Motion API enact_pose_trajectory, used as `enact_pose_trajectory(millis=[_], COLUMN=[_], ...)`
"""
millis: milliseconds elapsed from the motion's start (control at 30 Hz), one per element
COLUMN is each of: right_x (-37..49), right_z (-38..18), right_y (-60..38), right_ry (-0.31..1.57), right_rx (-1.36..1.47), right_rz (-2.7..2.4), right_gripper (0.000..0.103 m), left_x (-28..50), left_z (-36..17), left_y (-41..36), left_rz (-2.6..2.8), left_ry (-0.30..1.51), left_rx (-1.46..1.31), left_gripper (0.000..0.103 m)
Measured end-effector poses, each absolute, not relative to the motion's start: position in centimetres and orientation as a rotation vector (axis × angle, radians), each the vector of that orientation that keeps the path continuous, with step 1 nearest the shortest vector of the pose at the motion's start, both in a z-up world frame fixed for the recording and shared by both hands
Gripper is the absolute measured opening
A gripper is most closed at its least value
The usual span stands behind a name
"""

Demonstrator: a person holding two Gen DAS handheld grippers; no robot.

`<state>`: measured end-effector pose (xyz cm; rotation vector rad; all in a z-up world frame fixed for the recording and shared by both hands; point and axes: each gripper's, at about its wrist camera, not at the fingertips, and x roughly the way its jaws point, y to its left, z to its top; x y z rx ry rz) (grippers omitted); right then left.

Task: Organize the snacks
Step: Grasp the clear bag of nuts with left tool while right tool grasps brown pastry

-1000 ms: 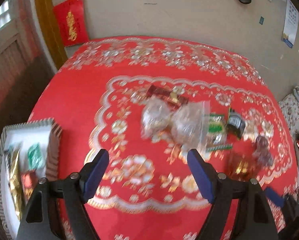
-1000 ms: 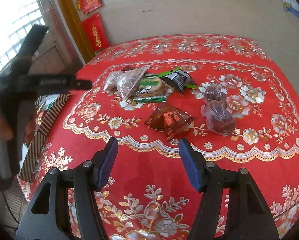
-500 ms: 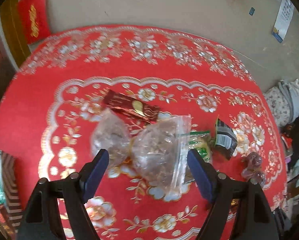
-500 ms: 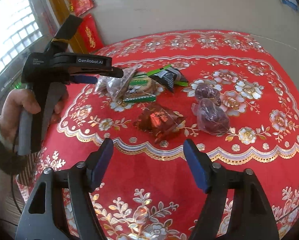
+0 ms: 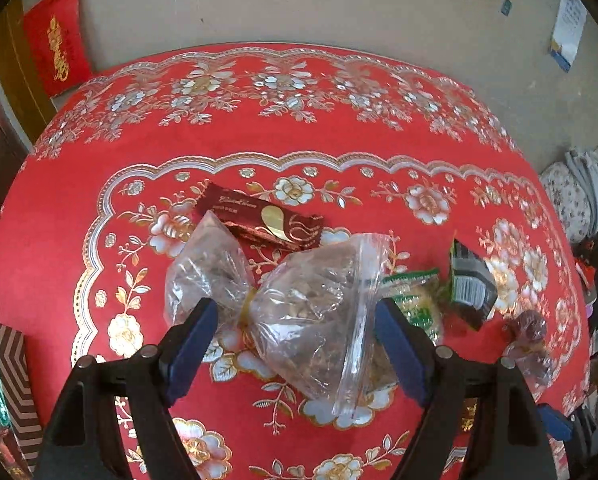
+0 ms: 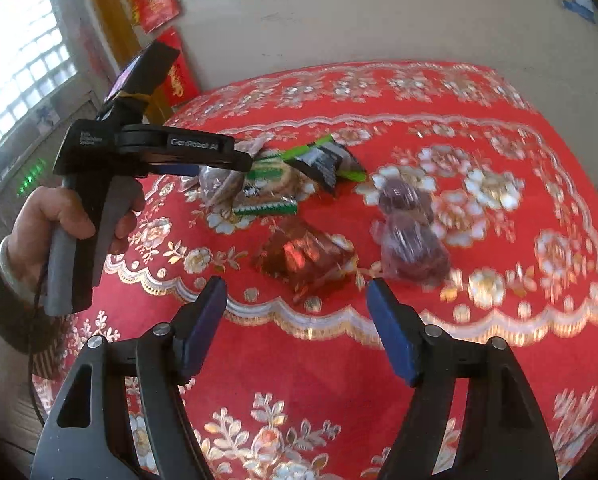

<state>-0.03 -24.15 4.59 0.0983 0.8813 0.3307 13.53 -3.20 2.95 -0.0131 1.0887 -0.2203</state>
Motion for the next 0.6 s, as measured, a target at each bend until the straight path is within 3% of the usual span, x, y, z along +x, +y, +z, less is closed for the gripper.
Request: enact_pose_trajectory(millis=[367,600], right_x=[3.8,4.9], right_z=[4.1,2.6], right_y=[-19.7,-19.8], right_ry=[0.887,0.972], right_rx=[-0.395,-0.386], right_rz=[0.495,0.539], right_gripper=[0.073,0.073], left_x=[13.8,14.0], left_z=[3.5,3.2], left_y=[-1.8,-2.0], left_rz=[-0.272,-0.258], left_ry=[1.087,1.080], left_rx=[-0.056,-0.009], left_gripper=[0.082,0.082])
